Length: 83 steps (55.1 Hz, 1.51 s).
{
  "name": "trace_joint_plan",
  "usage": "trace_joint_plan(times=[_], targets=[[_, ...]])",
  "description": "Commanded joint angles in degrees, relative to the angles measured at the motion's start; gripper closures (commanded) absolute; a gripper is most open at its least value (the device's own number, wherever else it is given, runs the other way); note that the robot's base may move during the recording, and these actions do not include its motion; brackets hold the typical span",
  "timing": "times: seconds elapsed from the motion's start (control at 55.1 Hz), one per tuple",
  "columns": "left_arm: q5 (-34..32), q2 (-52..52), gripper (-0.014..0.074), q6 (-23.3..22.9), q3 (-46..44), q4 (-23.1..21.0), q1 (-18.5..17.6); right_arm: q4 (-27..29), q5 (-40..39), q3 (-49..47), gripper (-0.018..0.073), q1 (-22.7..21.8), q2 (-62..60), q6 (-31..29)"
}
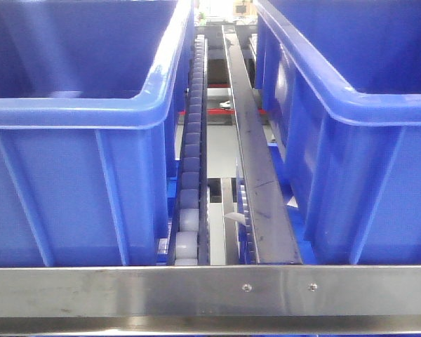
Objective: Pick and sort blue part to right shelf
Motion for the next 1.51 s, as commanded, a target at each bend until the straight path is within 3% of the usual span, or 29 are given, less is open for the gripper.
trace_joint_plan(times=[0.0,0.58,0.689,0.961,1.179,1.27,1.324,1.487], targets=[[-4.7,0.6,0.0461,0.1,-1.4,0.3,0.1,-0.5,-5.7,-1.4,0.0501,-0.4,0.4,-0.5],[-4.8,0.2,0.0461,0.1,-1.0,0.3,0.2,0.1,-5.3,-1.4,0.0501,-0.4,0.5,-0.4],[-6.0,-2.1,0.0461,0.1,1.7,0.3,3.1,0.1,-5.3,-1.4,0.0501,-0.4,0.5,-0.4],[-20.7,-11.9,0.0461,0.4,18.3,-1.7,12.3,0.1,-5.3,-1.4,0.0501,-0.4,0.5,-0.4],[-32.8,-15.2,0.0461,3.4,31.2,-1.7,14.2,0.1,-5.3,-1.4,0.0501,-0.4,0.5,-0.4],[-42.0,-15.2,0.0461,3.4,36.6,-1.9,14.6,0.1,-5.3,-1.4,0.0501,-0.4,0.5,-0.4],[-38.3,-15.2,0.0461,3.4,36.0,-2.7,14.6,0.1,-5.2,-1.4,0.0501,-0.4,0.5,-0.4],[-39.4,-15.2,0.0461,3.4,36.4,-2.7,14.6,0.1,-5.3,-1.4,0.0501,-0.4,0.5,-0.4]])
